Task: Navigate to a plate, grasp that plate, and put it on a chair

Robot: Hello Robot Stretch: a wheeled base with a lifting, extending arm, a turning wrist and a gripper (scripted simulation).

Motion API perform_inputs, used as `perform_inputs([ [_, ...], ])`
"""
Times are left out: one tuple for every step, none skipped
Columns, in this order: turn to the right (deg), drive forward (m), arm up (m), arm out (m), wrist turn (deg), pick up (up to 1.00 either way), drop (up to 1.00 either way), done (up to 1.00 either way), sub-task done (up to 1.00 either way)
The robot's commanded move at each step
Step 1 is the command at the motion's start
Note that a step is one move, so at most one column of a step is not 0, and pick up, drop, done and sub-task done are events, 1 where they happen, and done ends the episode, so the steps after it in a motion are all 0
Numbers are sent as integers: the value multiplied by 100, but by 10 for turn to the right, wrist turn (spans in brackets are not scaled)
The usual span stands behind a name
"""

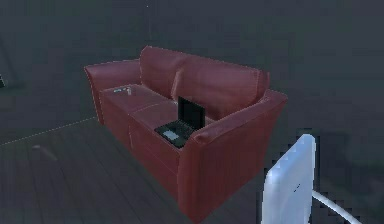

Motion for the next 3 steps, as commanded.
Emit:
perform_inputs([
  [0,0,-30,0,0,0,0,0,0],
  [0,0,0,0,0,100,0,0,0],
  [0,0,10,0,0,0,0,0,0],
])
